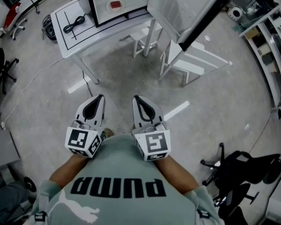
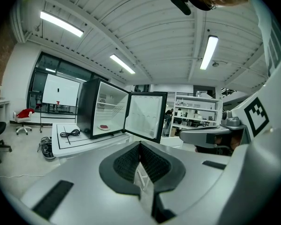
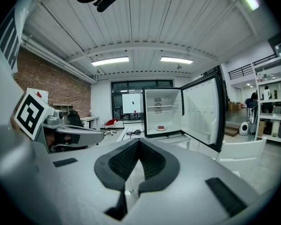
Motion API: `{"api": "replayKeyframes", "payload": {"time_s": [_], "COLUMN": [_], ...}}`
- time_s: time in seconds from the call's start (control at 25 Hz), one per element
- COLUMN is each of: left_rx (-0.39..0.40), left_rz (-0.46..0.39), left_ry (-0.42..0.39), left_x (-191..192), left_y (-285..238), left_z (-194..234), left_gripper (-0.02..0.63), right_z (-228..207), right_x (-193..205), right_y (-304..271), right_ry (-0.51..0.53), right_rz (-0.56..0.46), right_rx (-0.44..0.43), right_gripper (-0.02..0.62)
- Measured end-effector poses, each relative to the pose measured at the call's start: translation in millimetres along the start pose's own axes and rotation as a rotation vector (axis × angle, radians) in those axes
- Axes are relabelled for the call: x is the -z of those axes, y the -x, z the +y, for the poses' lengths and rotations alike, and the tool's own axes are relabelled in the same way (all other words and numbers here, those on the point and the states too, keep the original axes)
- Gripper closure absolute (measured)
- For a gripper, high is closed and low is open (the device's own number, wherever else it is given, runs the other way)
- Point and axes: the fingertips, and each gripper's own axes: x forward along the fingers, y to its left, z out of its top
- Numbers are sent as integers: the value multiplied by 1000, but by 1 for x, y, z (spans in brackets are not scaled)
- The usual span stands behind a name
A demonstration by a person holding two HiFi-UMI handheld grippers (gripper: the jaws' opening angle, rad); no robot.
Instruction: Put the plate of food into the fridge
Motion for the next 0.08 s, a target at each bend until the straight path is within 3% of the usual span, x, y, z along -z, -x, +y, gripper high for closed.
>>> {"api": "replayKeyframes", "payload": {"time_s": [0.08], "left_rx": [-4], "left_rz": [-3], "left_ry": [-2], "left_x": [-1], "left_y": [0], "left_z": [2], "left_gripper": [600], "right_z": [2], "right_x": [0], "right_y": [-2], "right_ry": [-1], "right_rz": [-3], "right_rx": [-4], "right_gripper": [591]}}
